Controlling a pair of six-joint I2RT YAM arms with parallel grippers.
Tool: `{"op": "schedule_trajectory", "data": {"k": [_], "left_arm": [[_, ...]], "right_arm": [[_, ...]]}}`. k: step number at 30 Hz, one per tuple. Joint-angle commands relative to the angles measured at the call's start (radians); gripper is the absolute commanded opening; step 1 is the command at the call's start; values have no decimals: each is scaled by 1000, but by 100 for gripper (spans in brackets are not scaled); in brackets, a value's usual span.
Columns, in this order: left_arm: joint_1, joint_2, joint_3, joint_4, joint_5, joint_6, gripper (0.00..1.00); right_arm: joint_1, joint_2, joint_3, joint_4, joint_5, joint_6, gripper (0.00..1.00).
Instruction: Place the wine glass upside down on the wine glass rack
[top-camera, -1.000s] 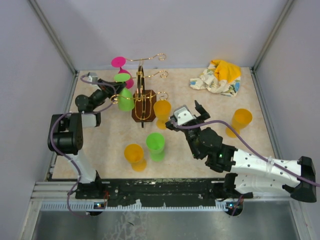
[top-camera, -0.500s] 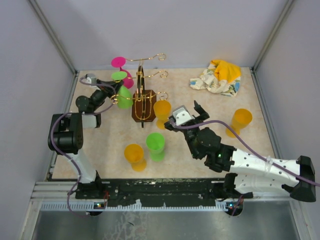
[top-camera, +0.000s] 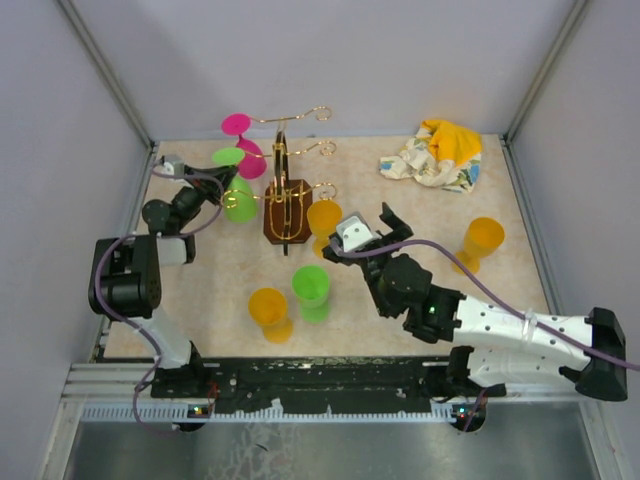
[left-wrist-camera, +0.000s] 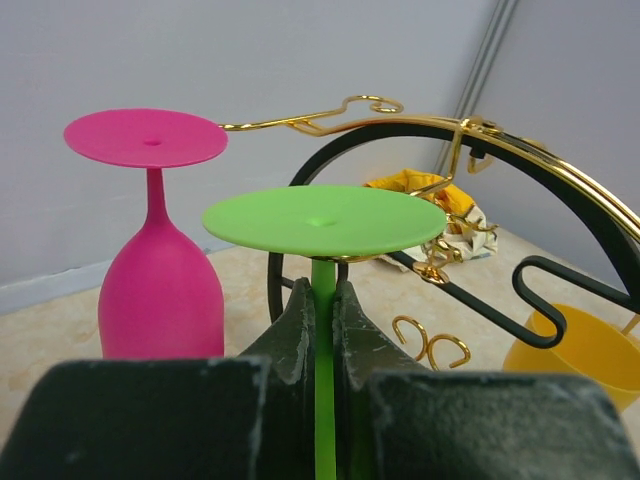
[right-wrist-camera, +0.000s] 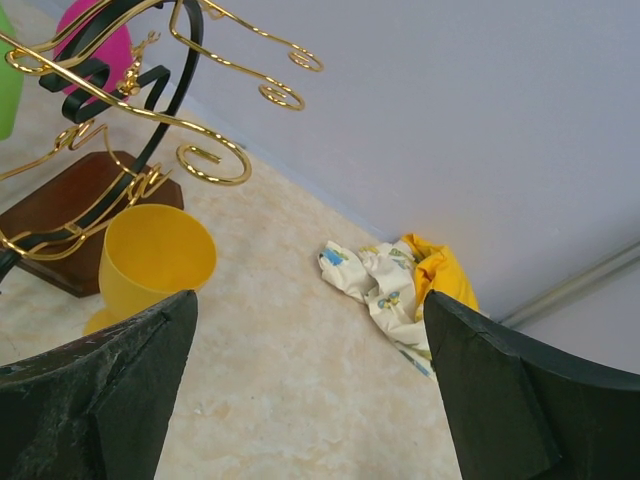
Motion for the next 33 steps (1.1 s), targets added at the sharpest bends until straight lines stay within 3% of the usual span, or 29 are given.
{"op": "schedule_trajectory", "data": {"k": [1, 7, 13, 16, 29, 33], "left_arm": [[8, -62, -50, 263, 70, 23, 0], [-4, -91, -58, 263, 95, 24, 3], [-6, -82, -73, 263, 69, 32, 47], [2, -96, -113, 263, 40, 59, 58], [153, -131, -211, 263, -4, -71, 61], [211, -204, -314, 263, -93, -122, 61]], "right_arm": [[-1, 4, 60, 24, 0, -1, 95], [-2, 14, 62, 26, -4, 5, 98], [-4, 13, 69, 12, -1, 11, 99], [-4, 11, 77, 4, 7, 15, 99], [-61, -7, 175, -217, 24, 196, 99], [-149, -1, 266, -427, 2, 357, 99]]}}
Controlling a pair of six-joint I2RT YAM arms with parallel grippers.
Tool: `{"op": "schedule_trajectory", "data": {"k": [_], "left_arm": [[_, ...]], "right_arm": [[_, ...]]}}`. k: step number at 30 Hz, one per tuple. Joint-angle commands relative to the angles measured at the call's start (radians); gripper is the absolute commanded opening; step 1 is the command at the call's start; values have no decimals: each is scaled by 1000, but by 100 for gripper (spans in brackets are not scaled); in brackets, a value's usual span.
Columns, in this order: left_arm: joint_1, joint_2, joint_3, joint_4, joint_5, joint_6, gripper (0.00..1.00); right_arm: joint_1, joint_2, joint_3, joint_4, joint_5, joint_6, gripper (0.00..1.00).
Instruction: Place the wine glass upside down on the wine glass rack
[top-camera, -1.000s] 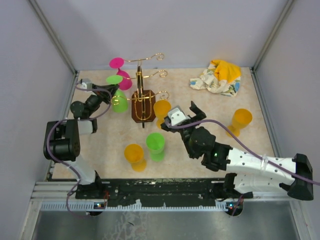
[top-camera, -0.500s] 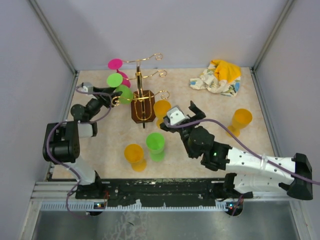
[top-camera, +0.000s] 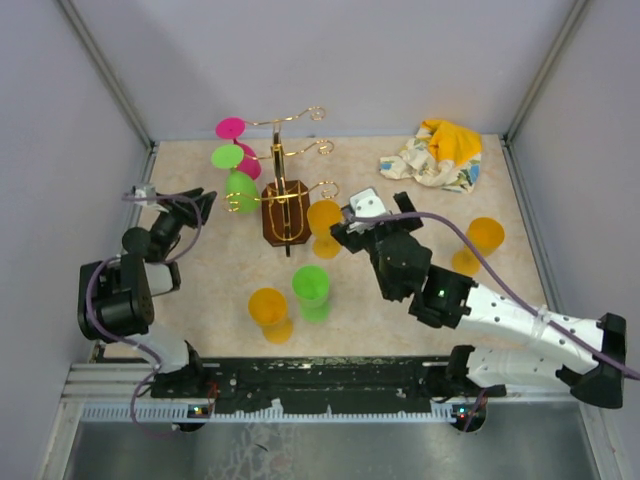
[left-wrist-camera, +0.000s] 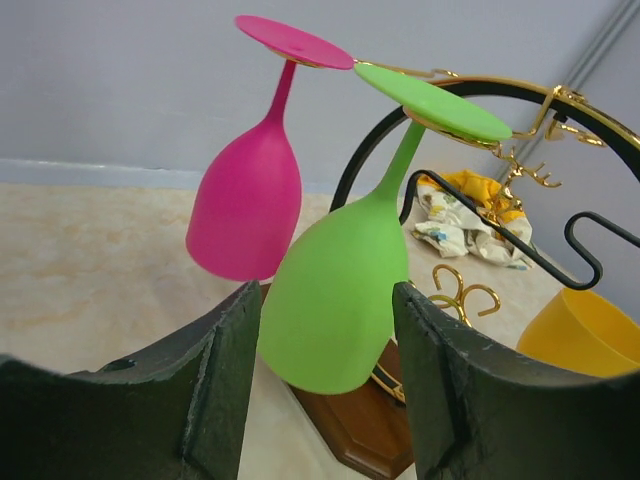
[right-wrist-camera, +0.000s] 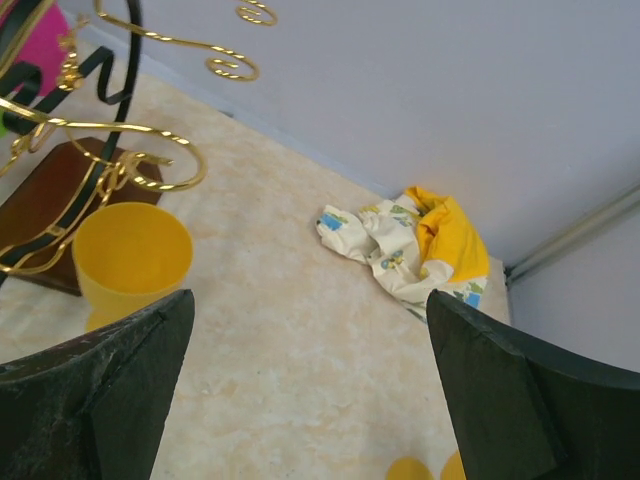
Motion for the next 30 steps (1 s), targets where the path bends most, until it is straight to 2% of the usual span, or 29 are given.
{"op": "schedule_trajectory", "data": {"k": [1, 4, 7, 11, 16, 20, 23, 26, 30], "left_arm": [[55, -105, -110, 259, -107, -64, 61], [63, -208, -167, 128, -167, -32, 61], [63, -364, -143, -128, -211, 23, 62], [59, -521, 19, -598, -292, 108, 59], [59, -556, 256, -959, -323, 140, 59], [51, -559, 374, -1095, -273, 140, 59], [15, -557, 433, -1140, -240, 139, 59], [-70, -549, 485, -1177, -260, 170, 58], [-241, -526, 611, -1318, -391, 310, 59]], "right_arm": [[-108, -13, 148, -230, -14, 211, 99], [-184, -14, 184, -316, -43, 276, 99], [-276, -12, 220, -413, -102, 358, 99], [-386, -8, 240, -516, -148, 441, 99], [-566, 2, 235, -594, -282, 510, 99], [-714, 8, 219, -629, -422, 534, 99], [-778, 18, 219, -643, -476, 539, 99], [-813, 35, 238, -669, -500, 533, 99], [-870, 49, 260, -693, -569, 520, 99]]}}
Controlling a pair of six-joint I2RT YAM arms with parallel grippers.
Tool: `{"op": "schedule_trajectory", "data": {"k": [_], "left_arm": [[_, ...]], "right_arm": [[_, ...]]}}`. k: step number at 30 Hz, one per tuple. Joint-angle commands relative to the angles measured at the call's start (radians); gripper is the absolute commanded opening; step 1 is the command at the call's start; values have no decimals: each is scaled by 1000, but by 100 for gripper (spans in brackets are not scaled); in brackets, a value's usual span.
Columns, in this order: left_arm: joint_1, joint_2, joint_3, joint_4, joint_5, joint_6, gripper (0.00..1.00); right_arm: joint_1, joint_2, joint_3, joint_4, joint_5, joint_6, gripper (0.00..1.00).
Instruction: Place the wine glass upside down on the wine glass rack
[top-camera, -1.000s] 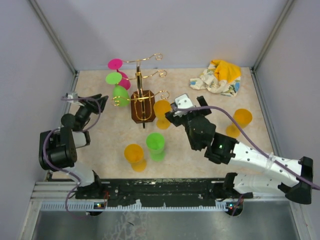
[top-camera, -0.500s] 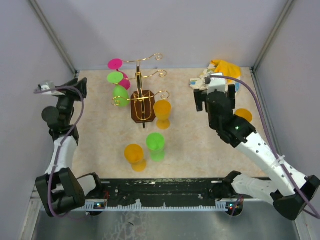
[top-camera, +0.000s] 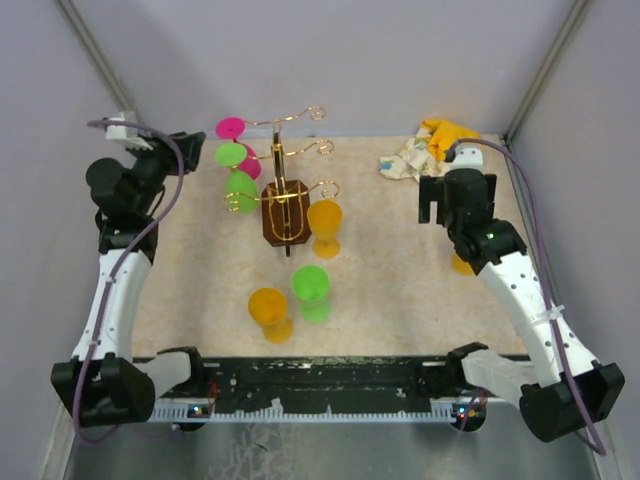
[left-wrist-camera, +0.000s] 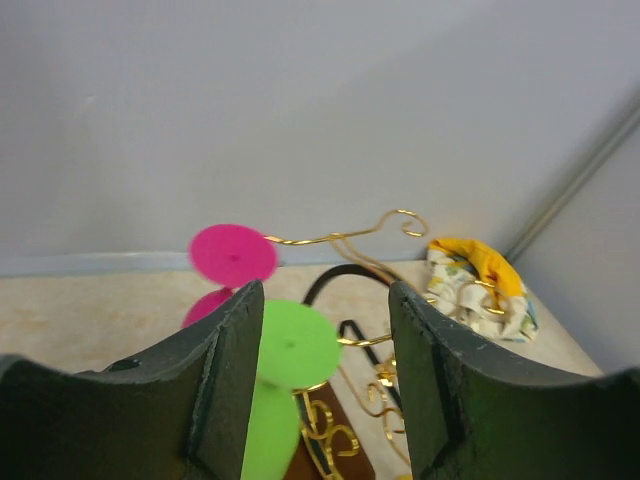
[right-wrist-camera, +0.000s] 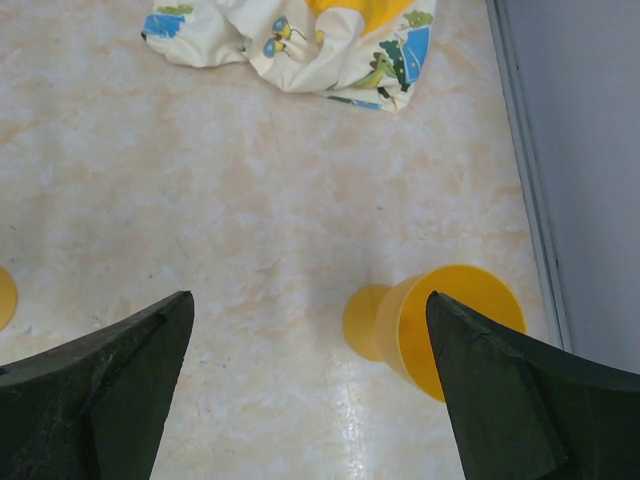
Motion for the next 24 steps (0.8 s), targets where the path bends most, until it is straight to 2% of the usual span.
{"op": "schedule_trajectory", "data": {"k": [1, 6, 13, 18, 24], "left_arm": [[-149, 12, 137, -160, -98, 144, 59], [-212, 11, 184, -200, -70, 129, 60], [-287, -30, 142, -256, -97, 128, 60], [-339, -38, 136, -279, -119, 133, 60], [-398, 1, 153, -285, -145, 149, 60]], "right_arm": [[-65, 13, 77, -28, -114, -6, 99], [-147, 23, 84, -57, -179, -30, 99], [-159, 23, 36, -88, -180, -33, 99], [-177, 18, -23, -104, -120, -16, 91], [-246, 19, -103, -62, -176, -3, 78]]}}
